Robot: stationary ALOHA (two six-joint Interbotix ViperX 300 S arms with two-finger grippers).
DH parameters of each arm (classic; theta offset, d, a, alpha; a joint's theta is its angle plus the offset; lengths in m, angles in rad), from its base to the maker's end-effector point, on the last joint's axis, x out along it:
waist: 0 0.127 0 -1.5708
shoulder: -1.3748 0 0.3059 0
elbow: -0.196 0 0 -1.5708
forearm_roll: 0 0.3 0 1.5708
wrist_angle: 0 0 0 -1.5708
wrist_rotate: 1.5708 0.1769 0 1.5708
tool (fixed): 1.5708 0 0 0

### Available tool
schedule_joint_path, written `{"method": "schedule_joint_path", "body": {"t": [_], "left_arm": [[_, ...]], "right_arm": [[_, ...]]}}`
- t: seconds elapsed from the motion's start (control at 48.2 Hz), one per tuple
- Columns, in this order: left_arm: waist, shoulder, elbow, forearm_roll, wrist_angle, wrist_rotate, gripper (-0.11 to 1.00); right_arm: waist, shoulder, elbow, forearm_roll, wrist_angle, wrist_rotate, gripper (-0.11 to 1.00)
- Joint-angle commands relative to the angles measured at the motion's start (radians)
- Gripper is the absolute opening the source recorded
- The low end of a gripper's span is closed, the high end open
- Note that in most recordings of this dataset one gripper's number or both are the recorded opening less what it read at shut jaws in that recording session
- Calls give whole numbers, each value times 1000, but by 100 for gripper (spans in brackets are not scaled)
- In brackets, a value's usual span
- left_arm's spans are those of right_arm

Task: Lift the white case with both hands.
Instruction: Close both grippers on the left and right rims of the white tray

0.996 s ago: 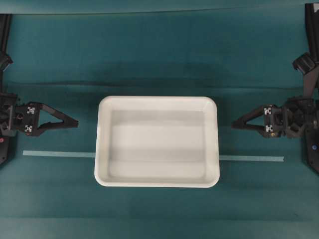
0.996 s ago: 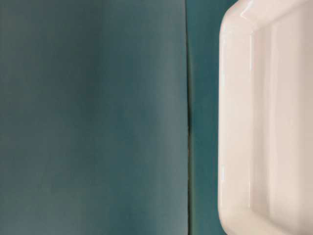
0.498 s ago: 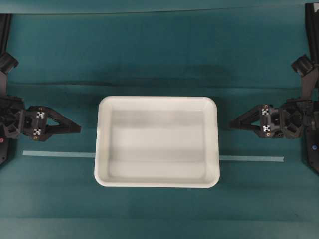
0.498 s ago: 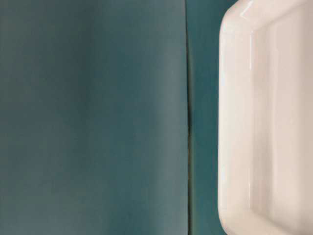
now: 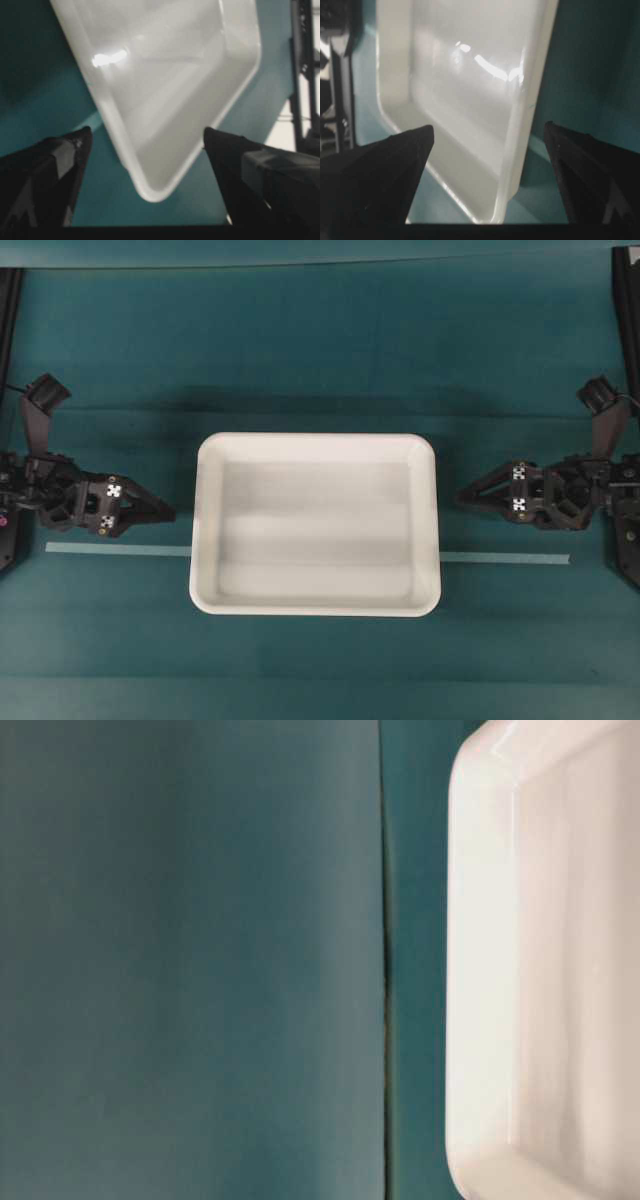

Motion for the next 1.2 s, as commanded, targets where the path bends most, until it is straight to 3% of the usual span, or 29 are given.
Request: {"method": "schedule_joint_path", "body": {"t": [0.0, 0.228, 0.519, 0.851, 1.183], "left_arm": [[3, 72, 2, 3, -61, 2, 96], [5, 178, 0, 2, -169, 2, 96], [14, 279, -3, 3, -232, 8, 96], [38, 341, -46, 3, -268, 37, 96], [38, 373, -72, 3, -268, 38, 96]], "right_arm": [[15, 71, -5, 0, -48, 15, 94], [77, 206, -6, -8, -192, 106, 94], [97, 348, -15, -32, -328, 186, 93], [95, 442, -91, -34, -353, 189, 93], [97, 446, -98, -34, -339, 193, 91]]}}
